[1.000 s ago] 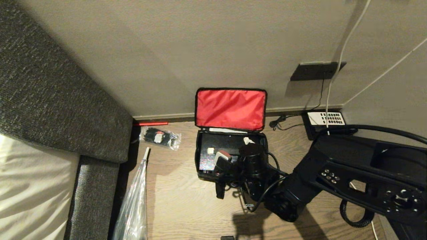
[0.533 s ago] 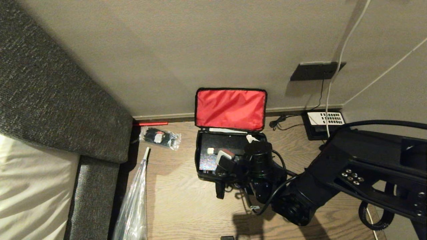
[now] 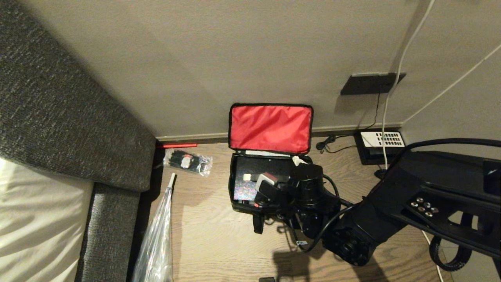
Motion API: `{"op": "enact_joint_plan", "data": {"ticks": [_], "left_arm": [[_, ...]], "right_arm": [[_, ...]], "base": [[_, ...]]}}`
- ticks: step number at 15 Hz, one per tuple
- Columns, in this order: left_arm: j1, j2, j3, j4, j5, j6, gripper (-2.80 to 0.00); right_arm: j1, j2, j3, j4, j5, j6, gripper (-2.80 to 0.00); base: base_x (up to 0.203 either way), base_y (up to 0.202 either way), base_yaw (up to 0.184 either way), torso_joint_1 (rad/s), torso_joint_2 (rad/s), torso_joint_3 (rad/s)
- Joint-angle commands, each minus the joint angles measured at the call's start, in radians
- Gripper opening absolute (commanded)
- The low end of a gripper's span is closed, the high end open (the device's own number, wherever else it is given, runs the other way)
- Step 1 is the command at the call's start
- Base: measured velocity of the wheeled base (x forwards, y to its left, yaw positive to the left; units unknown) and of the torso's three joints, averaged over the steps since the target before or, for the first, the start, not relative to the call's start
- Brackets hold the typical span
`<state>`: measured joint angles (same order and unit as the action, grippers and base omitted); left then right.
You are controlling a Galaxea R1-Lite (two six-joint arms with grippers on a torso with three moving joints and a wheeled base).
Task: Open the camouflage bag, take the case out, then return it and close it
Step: Grip the handle
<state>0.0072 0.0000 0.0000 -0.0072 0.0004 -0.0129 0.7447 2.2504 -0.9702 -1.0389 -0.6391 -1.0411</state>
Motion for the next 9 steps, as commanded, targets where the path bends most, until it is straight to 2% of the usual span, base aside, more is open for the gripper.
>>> {"op": "enact_joint_plan", "data": {"ticks": [1, 4, 9], "left_arm": [[0.000, 0.000, 0.002, 0.000, 0.000, 0.001, -2.80], [0.000, 0.000, 0.002, 0.000, 0.000, 0.001, -2.80], [0.000, 0.000, 0.002, 0.000, 0.000, 0.001, -2.80]], "right_arm": [[0.001, -0.003, -0.002, -0.006, -0.004, -0.007, 0.00], [0.001, 0.005, -0.002, -0.006, -0.004, -0.007, 0.00], [0.001, 0.011, -0.008, -0.004, -0.004, -0.008, 0.00]], "base": [[0.000, 0.000, 0.000, 0.000, 0.00, 0.000], [0.000, 0.000, 0.000, 0.003, 0.00, -0.114], [0.000, 0.000, 0.000, 0.003, 0.00, -0.194]]}}
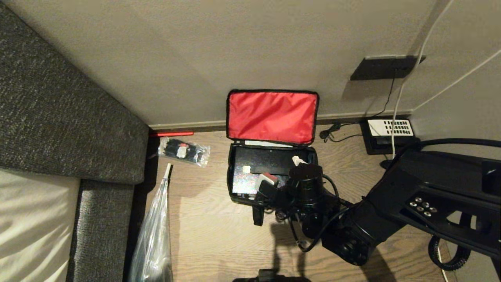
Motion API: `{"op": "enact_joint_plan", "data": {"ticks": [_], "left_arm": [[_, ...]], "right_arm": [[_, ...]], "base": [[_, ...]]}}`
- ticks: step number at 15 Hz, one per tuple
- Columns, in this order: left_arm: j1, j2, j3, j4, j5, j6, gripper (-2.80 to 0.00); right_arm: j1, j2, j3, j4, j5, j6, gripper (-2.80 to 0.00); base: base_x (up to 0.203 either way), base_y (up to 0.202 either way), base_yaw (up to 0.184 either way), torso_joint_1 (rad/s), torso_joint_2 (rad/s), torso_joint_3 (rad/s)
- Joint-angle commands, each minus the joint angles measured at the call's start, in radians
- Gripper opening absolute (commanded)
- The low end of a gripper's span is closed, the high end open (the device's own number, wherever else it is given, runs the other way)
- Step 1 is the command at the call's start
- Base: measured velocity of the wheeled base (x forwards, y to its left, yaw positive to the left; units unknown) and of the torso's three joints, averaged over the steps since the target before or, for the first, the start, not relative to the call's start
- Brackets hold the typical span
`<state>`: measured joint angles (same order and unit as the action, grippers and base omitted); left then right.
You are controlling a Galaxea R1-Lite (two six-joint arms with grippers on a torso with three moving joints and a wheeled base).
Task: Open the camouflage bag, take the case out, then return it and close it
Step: Grip the handle
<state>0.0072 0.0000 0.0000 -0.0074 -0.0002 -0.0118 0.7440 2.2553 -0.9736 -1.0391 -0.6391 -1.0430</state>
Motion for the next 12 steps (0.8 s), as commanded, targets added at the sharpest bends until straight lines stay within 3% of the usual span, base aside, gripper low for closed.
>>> {"op": "enact_joint_plan", "data": {"ticks": [1, 4, 12], "left_arm": [[0.000, 0.000, 0.002, 0.000, 0.000, 0.001, -2.80], [0.000, 0.000, 0.002, 0.003, 0.005, 0.010, -2.80], [0.000, 0.000, 0.002, 0.003, 0.005, 0.010, -2.80]], "right_arm": [[0.001, 0.009, -0.006, -0.005, -0.004, -0.006, 0.00], [0.001, 0.016, -0.013, -0.006, -0.004, -0.006, 0.00], [0.001, 0.121, -0.111, -0.008, -0.046, -0.027, 0.00]], "base": [[0.000, 0.000, 0.000, 0.002, 0.00, -0.193], [0.000, 0.000, 0.000, 0.003, 0.00, -0.144], [0.000, 0.000, 0.000, 0.000, 0.00, -0.009]]}}
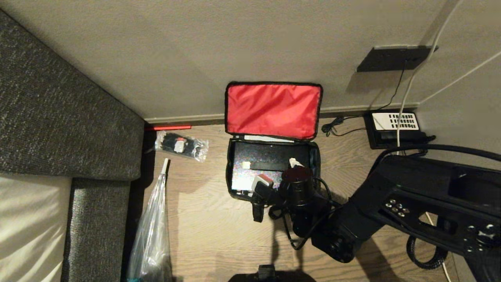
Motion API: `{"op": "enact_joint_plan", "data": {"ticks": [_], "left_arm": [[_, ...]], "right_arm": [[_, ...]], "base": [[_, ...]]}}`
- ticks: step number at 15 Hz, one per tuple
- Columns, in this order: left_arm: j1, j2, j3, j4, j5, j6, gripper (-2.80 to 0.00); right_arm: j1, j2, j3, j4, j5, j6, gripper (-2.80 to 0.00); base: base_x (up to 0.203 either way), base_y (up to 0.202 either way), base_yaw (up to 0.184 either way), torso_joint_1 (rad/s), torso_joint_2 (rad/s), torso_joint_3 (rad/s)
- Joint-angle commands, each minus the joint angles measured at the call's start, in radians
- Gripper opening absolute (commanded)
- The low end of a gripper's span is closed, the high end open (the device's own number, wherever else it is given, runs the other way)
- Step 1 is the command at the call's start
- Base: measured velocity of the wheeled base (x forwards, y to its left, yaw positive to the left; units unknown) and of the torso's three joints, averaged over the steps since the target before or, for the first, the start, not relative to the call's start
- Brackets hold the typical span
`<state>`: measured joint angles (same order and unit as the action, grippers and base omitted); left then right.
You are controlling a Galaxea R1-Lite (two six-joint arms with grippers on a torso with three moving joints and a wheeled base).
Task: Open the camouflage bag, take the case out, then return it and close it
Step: Grip the handle
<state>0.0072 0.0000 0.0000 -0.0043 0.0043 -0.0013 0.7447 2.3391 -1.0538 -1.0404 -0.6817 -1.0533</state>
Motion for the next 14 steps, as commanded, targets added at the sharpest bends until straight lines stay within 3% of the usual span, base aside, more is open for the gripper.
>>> {"op": "enact_joint_plan", "data": {"ticks": [1, 3, 5, 8, 10, 14], "left_arm": [[0.000, 0.000, 0.002, 0.000, 0.000, 0.000, -2.80], [0.000, 0.000, 0.002, 0.000, 0.000, 0.000, -2.80], [0.000, 0.000, 0.002, 0.000, 0.000, 0.000, -2.80], [0.000, 0.000, 0.002, 0.000, 0.000, 0.000, -2.80], [0.000, 0.000, 0.002, 0.000, 0.000, 0.000, -2.80], [0.000, 0.000, 0.002, 0.000, 0.000, 0.000, -2.80]], "right_arm": [[0.001, 0.042, -0.040, -0.008, -0.005, -0.031, 0.00], [0.001, 0.072, -0.085, -0.072, -0.045, -0.082, 0.00], [0.002, 0.071, -0.092, -0.139, -0.091, -0.203, 0.00], [0.005, 0.118, -0.146, -0.181, -0.096, -0.236, 0.00], [0.005, 0.146, -0.149, -0.252, -0.100, -0.308, 0.00], [0.015, 0.210, -0.206, -0.287, -0.100, -0.314, 0.00]], "base": [[0.000, 0.000, 0.000, 0.000, 0.00, 0.000], [0.000, 0.000, 0.000, 0.000, 0.00, 0.000], [0.000, 0.000, 0.000, 0.000, 0.00, 0.000], [0.000, 0.000, 0.000, 0.000, 0.00, 0.000], [0.000, 0.000, 0.000, 0.000, 0.00, 0.000], [0.000, 0.000, 0.000, 0.000, 0.00, 0.000]]}}
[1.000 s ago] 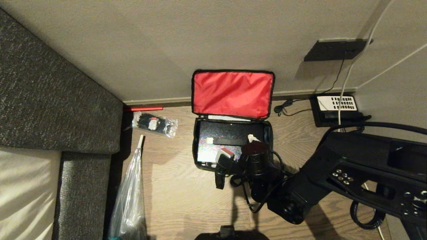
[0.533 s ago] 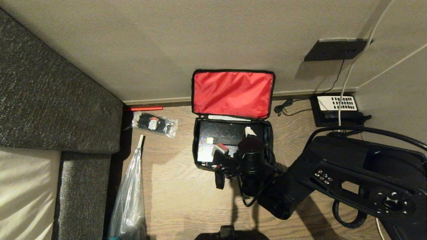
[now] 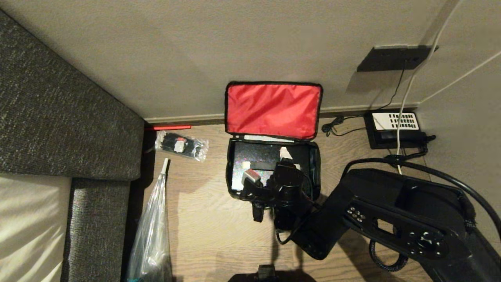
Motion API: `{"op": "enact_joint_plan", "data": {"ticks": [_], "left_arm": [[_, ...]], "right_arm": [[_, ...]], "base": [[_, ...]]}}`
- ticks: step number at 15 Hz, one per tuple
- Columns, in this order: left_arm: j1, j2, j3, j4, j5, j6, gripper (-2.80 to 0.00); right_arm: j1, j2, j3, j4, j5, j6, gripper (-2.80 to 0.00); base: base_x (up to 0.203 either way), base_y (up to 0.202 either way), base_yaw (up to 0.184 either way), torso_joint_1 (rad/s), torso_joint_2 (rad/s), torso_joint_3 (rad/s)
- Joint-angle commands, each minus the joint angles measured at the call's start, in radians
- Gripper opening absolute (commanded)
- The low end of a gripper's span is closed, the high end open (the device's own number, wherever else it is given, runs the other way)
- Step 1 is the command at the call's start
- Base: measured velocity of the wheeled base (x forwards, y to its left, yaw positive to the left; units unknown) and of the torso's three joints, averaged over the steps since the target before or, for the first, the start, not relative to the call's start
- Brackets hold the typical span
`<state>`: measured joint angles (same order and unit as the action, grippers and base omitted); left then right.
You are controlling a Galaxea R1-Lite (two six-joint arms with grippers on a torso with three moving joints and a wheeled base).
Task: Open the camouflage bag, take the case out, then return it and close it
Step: Grip the handle
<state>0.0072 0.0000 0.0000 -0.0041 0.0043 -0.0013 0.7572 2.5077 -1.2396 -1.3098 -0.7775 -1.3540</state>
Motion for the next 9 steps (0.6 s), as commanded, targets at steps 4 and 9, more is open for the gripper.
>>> {"op": "enact_joint_plan", "data": {"ticks": [4, 9], "left_arm": [[0.000, 0.000, 0.002, -0.001, 0.000, 0.000, -2.80], [0.000, -0.001, 0.002, -0.001, 0.000, 0.000, -2.80]], "right_arm": [[0.002, 0.051, -0.001, -0.020, -0.012, -0.045, 0.00], [0.008, 0.065, -0.049, -0.003, -0.106, -0.086, 0.00]], "base": [[0.000, 0.000, 0.000, 0.000, 0.00, 0.000], [0.000, 0.000, 0.000, 0.000, 0.00, 0.000]]}}
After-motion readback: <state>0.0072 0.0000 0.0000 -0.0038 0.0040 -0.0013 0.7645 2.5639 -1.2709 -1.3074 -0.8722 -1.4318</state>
